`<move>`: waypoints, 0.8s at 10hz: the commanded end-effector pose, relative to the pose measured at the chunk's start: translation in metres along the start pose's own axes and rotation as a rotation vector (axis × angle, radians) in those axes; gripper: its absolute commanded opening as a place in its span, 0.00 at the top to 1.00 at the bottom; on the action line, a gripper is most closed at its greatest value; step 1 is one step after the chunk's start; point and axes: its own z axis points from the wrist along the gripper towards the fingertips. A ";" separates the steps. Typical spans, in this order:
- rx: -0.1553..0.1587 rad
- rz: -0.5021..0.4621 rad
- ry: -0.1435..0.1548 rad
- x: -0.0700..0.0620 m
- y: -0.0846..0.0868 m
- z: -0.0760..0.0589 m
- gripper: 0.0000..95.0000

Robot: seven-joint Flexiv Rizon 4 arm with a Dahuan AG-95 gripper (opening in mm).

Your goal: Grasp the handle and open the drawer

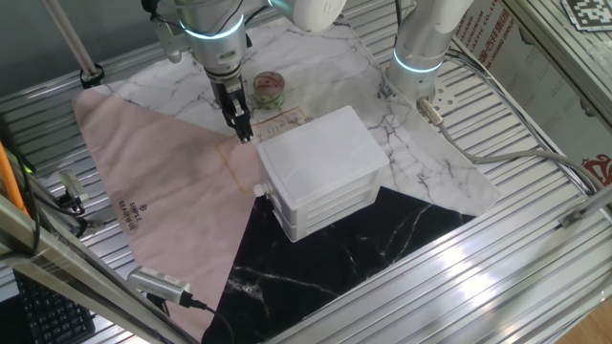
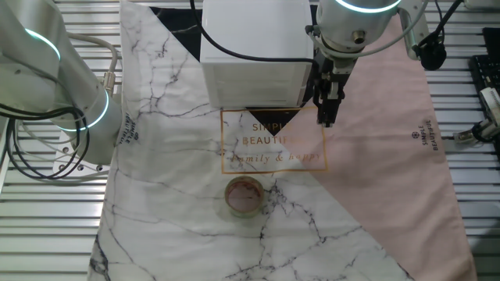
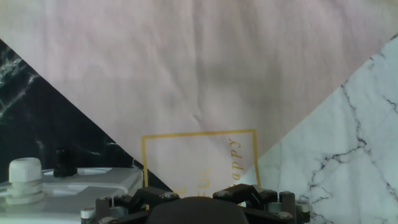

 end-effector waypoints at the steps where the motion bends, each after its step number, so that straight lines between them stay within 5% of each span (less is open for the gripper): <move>1: 0.000 -0.142 -0.037 0.000 0.000 0.000 1.00; 2: -0.023 -0.136 -0.036 0.000 0.000 0.000 1.00; 8: -0.018 -0.136 -0.037 0.000 0.000 0.000 1.00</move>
